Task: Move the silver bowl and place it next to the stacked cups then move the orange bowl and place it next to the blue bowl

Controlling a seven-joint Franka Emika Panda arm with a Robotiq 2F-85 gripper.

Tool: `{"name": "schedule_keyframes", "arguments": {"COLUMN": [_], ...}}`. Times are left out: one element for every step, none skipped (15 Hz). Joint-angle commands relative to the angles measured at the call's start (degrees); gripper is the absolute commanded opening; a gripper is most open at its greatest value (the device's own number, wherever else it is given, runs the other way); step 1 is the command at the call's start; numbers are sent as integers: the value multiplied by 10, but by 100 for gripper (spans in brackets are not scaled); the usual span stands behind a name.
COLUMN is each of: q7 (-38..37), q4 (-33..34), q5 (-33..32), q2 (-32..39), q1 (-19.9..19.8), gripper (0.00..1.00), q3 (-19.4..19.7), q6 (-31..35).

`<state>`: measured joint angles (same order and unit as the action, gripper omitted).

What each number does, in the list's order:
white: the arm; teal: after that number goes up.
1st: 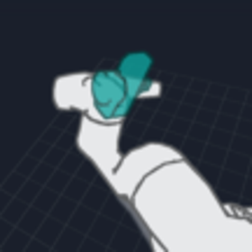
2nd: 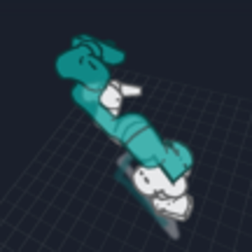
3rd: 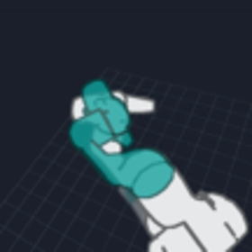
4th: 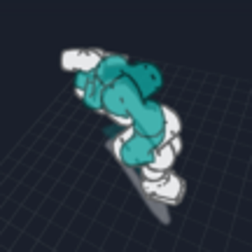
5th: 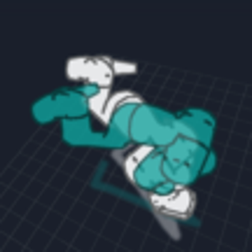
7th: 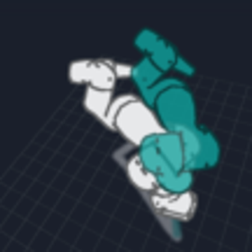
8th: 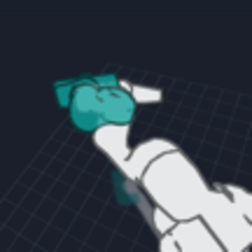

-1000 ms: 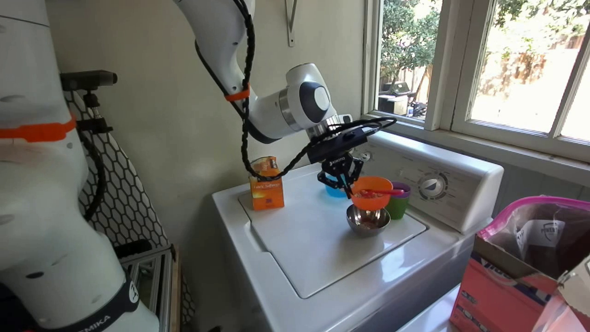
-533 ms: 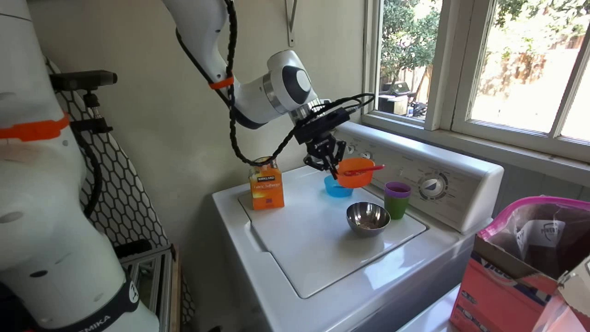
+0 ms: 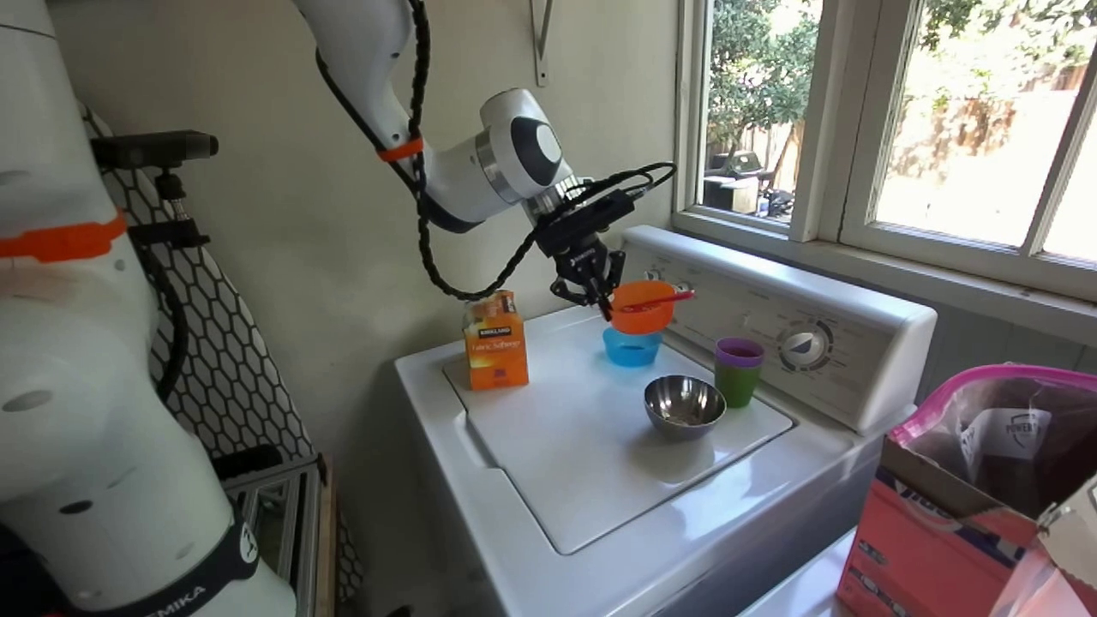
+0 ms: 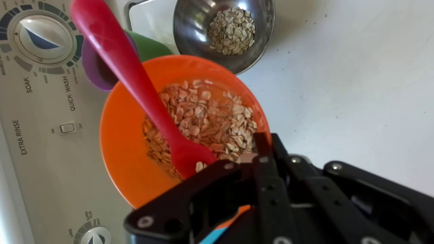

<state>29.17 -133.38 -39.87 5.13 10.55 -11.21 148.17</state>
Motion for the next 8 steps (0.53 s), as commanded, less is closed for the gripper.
{"name": "schedule_keyframes", "arguments": {"q7": [13,18,18,16,14,11,6,-5], "q4": [11,10,10,9,8,8,6,1], "q5": [-1,4,2,3,4,-1,-1,-5], "q2": [17,23,28,34,40,49,58,65], "q1": [11,17,21,26,31,34,37,39], "gripper": [1,1,1,1,1,1,1,1], "q3": [-10,-17,-21,-27,-31,-34,-37,-38], "q6": [-13,-15,-17,-18,-16,-11,-1,10]}}
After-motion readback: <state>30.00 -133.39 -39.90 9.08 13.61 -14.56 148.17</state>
